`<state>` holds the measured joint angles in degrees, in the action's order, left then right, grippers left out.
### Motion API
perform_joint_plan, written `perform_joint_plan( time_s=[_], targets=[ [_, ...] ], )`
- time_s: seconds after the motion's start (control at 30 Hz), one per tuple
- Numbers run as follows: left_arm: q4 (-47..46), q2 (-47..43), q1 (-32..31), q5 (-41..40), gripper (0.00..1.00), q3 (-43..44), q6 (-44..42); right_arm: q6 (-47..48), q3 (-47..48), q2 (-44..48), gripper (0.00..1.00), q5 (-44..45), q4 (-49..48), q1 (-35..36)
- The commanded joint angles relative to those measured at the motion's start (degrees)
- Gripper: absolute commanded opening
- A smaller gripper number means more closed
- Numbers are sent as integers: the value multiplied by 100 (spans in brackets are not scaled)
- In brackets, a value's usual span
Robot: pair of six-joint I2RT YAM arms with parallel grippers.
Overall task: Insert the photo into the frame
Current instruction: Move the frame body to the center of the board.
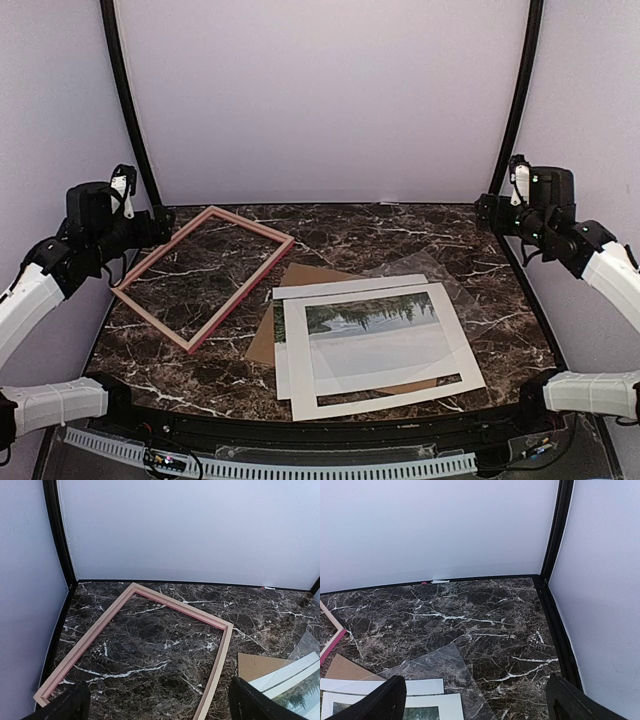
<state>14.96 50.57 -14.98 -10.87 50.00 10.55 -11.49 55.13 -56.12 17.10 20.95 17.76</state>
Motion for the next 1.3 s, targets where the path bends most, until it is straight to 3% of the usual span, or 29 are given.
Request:
perform_joint_plan(
  time_s=[0.0, 0.67, 0.83, 1.0, 1.27],
  targets=[
    [-208, -13, 40, 298, 99, -258, 8, 230, -169, 211, 99, 97, -411, 44],
    [391, 1189, -237, 556, 99, -234, 272, 97, -266, -86, 99, -222, -619, 52],
    [477, 2075, -561, 670, 98, -104, 352, 22, -193, -330, 99, -360, -552, 52],
    [728, 3122, -810, 944, 86, 294, 440, -108, -189, -620, 99, -790, -596, 52],
    [975, 4597, -941, 1421, 78, 992, 289, -184, -89, -994, 99, -1176, -460, 52]
  ],
)
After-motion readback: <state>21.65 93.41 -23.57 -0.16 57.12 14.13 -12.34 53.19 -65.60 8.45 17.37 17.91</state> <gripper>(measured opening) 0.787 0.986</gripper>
